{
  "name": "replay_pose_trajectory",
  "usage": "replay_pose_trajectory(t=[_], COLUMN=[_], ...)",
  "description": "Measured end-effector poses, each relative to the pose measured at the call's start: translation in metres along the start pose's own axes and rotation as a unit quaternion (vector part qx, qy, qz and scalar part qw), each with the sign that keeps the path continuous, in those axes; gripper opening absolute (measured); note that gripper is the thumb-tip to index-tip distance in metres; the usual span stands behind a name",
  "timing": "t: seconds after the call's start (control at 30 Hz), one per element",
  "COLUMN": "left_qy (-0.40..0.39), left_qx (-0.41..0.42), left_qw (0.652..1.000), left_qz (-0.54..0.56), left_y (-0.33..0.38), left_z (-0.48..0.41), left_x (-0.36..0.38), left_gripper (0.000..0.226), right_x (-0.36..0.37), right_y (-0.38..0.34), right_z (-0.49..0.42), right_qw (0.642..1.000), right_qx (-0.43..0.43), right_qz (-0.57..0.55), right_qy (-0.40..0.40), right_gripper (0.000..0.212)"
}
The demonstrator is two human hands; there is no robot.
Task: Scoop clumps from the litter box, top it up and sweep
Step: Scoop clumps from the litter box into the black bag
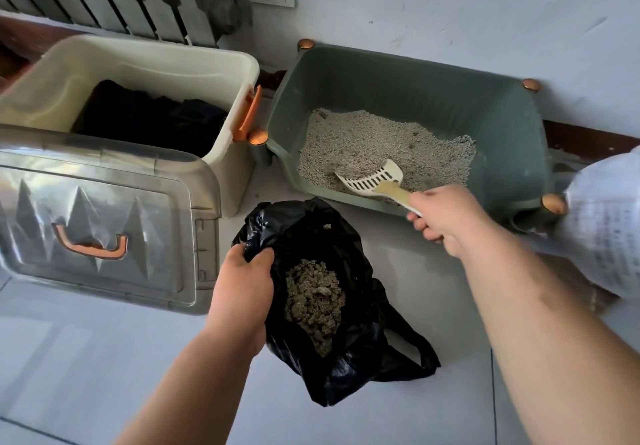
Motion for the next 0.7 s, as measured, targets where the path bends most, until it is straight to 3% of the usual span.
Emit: replay_pose_trajectory(t=[0.17, 0.27, 0.37, 0.7], left_qy=[0.007, 0.008, 0.006, 0.018], left_qx=[-0.005, -0.006, -0.007, -0.004], left_qw=[1.000, 1.000, 1.000, 1.000], left_qz=[-0.002, 0.003, 0.015, 0.011], left_y=[0.001, 0.001, 0.002, 0.003], left_z=[-0.002, -0.003, -0.004, -0.005], left_x=[0.000, 0.000, -0.001, -0.007], left_gripper=[0.014, 0.014, 0.014, 0.013], right_x=[0.053, 0.081, 0.086, 0.046], right_y=[-0.007, -0.012, -0.007, 0.038], right_z=[-0.011, -0.021, -0.026, -0.021], right_qw=[0.995, 0.979, 0.970, 0.969], right_qx=[0.019, 0.045, 0.034, 0.030], right_qz=[-0.065, -0.165, -0.219, -0.229], right_qy=[-0.069, -0.110, -0.099, -0.088], right_gripper=[0.030, 0.031, 0.026, 0.014])
Point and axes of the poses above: each hand's wrist, its own z-axis away from the middle knuckle, its own x-axis out of the palm, y = z × x, the point moved 2 cm from there along -z, towards the middle knuckle, and after that the axes turned 8 degrees about x, right-handed, at the moved point
